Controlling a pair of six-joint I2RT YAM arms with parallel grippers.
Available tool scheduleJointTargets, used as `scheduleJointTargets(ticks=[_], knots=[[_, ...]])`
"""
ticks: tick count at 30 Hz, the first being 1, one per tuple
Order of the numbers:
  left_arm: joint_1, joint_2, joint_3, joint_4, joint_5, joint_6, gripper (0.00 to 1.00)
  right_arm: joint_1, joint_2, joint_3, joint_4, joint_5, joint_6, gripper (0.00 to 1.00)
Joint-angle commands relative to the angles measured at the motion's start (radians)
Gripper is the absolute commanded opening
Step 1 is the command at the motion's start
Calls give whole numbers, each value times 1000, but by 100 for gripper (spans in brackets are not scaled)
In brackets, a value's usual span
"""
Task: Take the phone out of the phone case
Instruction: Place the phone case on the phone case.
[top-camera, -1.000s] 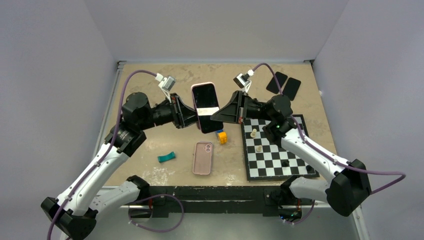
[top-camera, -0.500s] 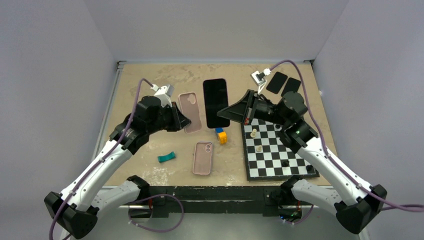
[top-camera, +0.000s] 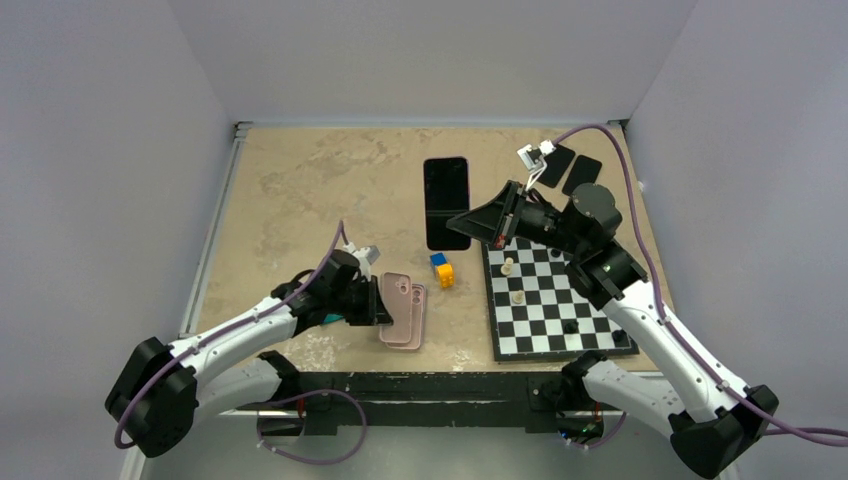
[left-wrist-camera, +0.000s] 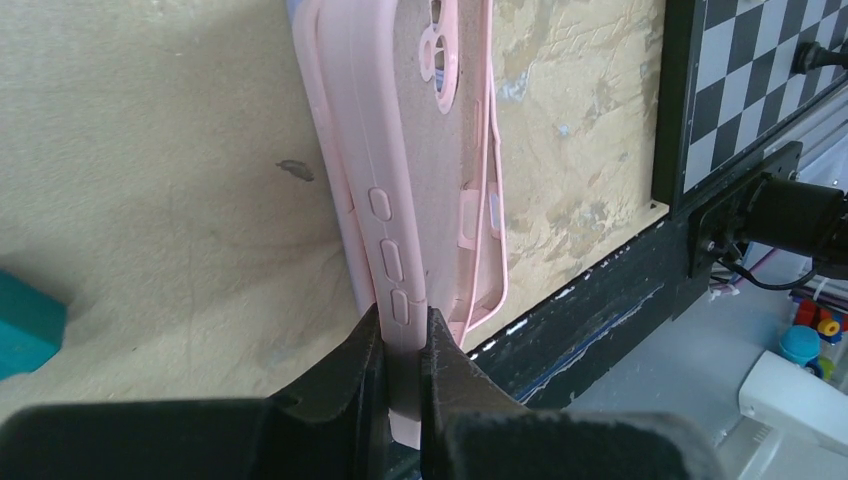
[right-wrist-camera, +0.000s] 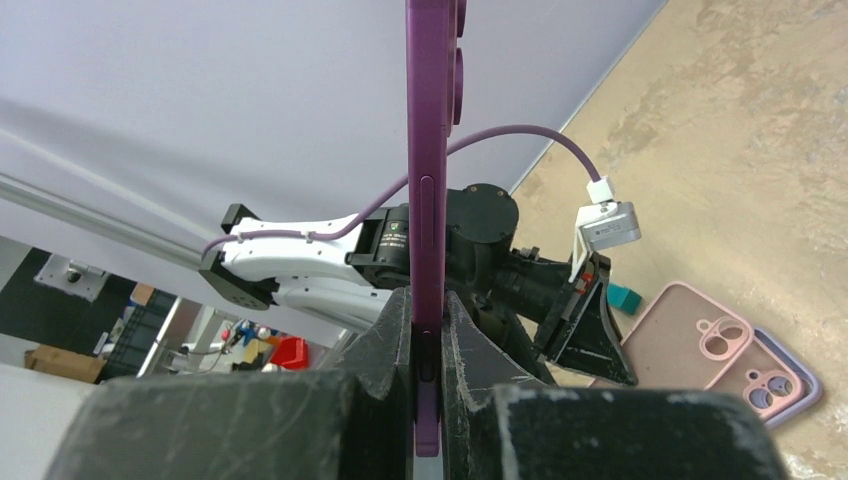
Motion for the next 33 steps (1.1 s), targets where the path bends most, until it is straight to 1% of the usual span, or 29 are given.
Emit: scheduleJointTargets(ticks=[1, 7, 14, 18, 24, 27, 29, 33], knots=[[-24, 20, -14, 191, 56, -42, 0, -1, -20, -1, 72, 4, 6, 0], [-26, 43, -33, 228, 65, -59, 0, -2, -33, -20, 75, 9, 12, 0], [-26, 73, -41, 235, 71, -77, 0, -1, -46, -29, 77, 10, 18, 0], [-26, 68, -45, 212, 69, -75, 0, -1, -52, -32, 73, 14, 16, 0], [-27, 89, -57, 196, 117, -82, 0, -2, -52, -36, 76, 16, 18, 0], [-26, 91, -57, 166, 118, -70, 1, -1, -52, -37, 76, 15, 19, 0], [-26, 89, -55, 163, 124, -62, 8, -1, -51, -40, 77, 17, 18, 0], [-26, 77, -34, 137, 113, -54, 32, -1, -50, -45, 77, 18, 20, 0]])
